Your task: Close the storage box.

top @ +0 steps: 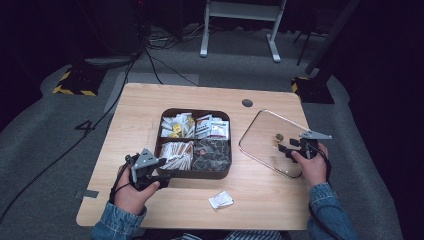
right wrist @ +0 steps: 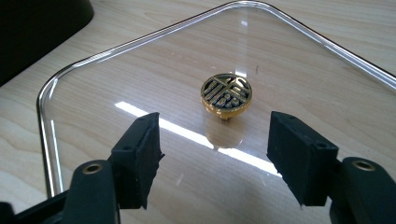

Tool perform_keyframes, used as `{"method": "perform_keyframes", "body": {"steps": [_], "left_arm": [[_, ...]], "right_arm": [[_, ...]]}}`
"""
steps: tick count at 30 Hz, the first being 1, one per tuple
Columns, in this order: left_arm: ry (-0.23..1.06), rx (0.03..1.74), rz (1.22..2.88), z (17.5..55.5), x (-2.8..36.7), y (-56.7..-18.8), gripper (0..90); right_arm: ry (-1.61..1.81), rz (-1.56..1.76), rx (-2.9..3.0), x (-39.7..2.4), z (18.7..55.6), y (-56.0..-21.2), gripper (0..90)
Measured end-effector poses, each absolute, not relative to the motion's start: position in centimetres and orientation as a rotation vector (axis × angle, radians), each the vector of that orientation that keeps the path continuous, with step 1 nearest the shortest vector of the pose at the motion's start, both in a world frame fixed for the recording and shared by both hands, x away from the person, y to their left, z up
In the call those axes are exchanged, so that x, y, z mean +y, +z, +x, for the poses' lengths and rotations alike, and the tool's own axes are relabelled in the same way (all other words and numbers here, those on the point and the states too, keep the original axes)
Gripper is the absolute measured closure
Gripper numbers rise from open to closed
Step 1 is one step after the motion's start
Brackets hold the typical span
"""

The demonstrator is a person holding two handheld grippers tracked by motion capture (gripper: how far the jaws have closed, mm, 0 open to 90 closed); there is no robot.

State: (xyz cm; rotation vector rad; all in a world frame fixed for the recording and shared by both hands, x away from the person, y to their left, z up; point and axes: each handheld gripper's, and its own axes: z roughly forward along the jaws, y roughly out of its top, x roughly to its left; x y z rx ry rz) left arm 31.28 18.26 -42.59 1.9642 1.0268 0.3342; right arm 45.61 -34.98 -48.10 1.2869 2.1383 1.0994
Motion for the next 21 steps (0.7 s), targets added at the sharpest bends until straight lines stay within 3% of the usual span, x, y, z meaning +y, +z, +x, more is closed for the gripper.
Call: {"method": "perform_keyframes", "body": {"steps": [11,21], "left_arm": [[0.386,1.170,1.932,30.7,21.6,-44.1,35.4],[0.433,1.279,1.944,31.0,24.3,-46.8,33.2]], "right_arm": [[1.039,1.294,2.163,-33.6,47.6,-48.6,35.5],[1.005,1.297,2.167,-33.2,49.1,-49.4,43.6]]}}
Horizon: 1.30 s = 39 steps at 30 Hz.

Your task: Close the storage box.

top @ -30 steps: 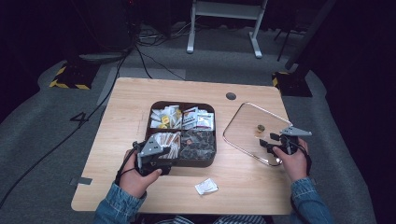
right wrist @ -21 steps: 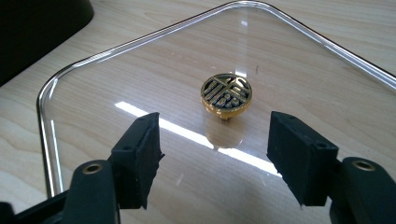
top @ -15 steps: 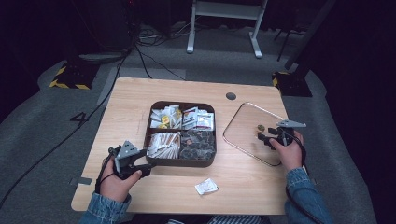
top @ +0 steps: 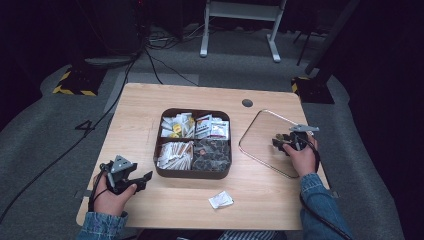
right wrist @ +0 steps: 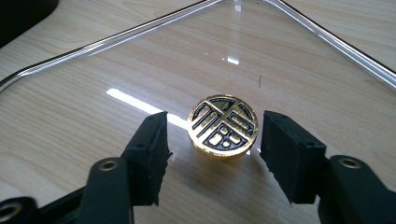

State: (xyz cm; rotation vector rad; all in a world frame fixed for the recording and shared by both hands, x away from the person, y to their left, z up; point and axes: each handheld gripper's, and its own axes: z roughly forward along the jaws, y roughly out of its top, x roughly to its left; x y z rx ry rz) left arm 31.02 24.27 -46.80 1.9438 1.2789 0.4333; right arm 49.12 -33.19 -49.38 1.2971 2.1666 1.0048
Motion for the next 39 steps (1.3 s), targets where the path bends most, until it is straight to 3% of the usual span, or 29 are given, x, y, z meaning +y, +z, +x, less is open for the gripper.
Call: {"method": "perform_keyframes", "body": {"steps": [8,10,24,39], "left_arm": [[0.442,1.323,1.959,31.2,25.0,-48.0,32.0],[0.488,1.332,1.994,31.4,25.1,-48.6,32.0],[0.478,1.341,2.001,31.9,25.3,-49.5,29.9],[0.469,1.360,2.017,32.3,25.5,-50.1,26.0]], "right_arm": [[1.002,1.280,2.167,-33.3,49.6,-49.7,58.1],[1.008,1.274,2.165,-33.3,49.5,-49.7,58.5],[1.022,1.245,2.156,-33.2,49.3,-49.4,59.0],[1.109,1.235,2.144,-32.9,48.1,-46.8,59.0]]}}
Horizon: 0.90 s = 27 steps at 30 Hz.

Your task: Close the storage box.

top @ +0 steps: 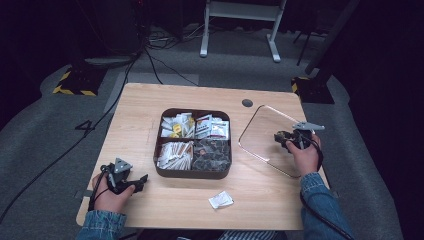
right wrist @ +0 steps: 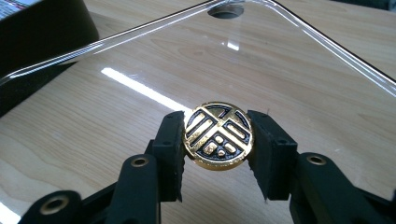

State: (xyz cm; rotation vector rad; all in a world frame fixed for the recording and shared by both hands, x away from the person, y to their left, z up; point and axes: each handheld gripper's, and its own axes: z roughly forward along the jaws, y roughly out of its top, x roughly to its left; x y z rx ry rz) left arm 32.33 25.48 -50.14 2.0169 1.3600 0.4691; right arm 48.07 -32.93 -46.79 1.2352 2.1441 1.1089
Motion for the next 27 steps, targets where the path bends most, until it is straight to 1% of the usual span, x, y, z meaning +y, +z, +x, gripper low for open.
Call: {"method": "perform_keyframes", "body": {"steps": [6,15,16,27], "left_arm": [[0.506,1.344,2.031,32.5,25.5,-50.4,24.6],[0.505,1.330,2.036,32.8,25.5,-50.5,20.7],[0.505,1.330,2.036,32.8,25.5,-50.5,20.3],[0.506,1.334,2.034,33.0,25.3,-50.5,18.3]], "right_arm": [[1.144,1.191,2.161,-32.2,47.5,-45.3,59.0],[1.181,1.141,2.177,-31.2,47.1,-43.3,59.0],[1.191,1.132,2.184,-31.0,47.1,-42.6,59.0],[1.249,1.083,2.207,-29.8,46.8,-39.1,59.0]]}}
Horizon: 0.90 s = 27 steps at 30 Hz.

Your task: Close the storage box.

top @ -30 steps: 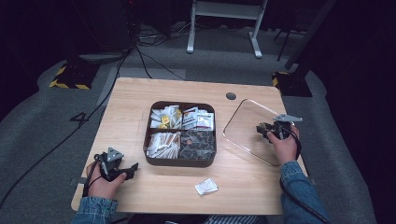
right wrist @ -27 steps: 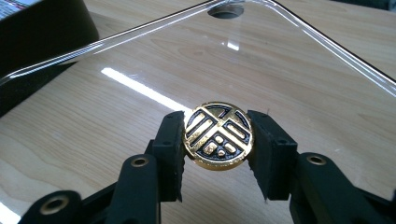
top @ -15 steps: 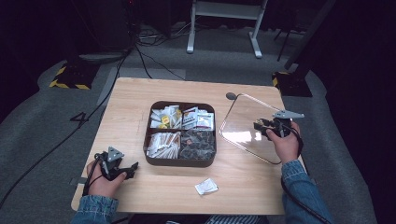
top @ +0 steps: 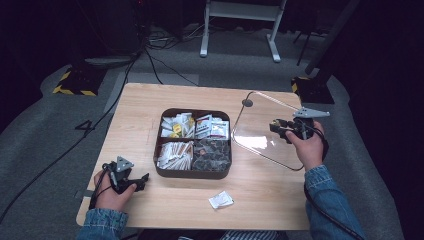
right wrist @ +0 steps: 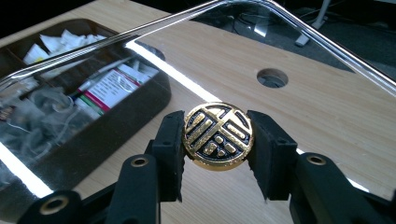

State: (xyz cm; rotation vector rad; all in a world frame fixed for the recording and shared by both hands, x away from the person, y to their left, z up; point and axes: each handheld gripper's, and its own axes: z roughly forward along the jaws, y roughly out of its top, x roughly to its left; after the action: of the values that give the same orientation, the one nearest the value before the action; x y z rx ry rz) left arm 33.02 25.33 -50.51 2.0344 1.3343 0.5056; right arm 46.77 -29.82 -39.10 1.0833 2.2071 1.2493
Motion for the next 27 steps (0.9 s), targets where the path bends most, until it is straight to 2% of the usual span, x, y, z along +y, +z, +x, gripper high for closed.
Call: {"method": "perform_keyframes", "body": {"steps": [16,19,27], "left_arm": [[0.506,1.336,2.034,33.0,25.3,-50.5,18.3],[0.495,1.325,2.046,33.1,25.2,-50.5,14.8],[0.489,1.322,2.053,33.2,25.1,-50.5,12.6]], "right_arm": [[1.311,0.984,2.257,-26.6,46.8,-36.4,59.0],[1.324,0.960,2.279,-25.3,46.9,-36.0,59.0],[1.326,0.918,2.324,-22.7,46.9,-35.5,58.9]]}}
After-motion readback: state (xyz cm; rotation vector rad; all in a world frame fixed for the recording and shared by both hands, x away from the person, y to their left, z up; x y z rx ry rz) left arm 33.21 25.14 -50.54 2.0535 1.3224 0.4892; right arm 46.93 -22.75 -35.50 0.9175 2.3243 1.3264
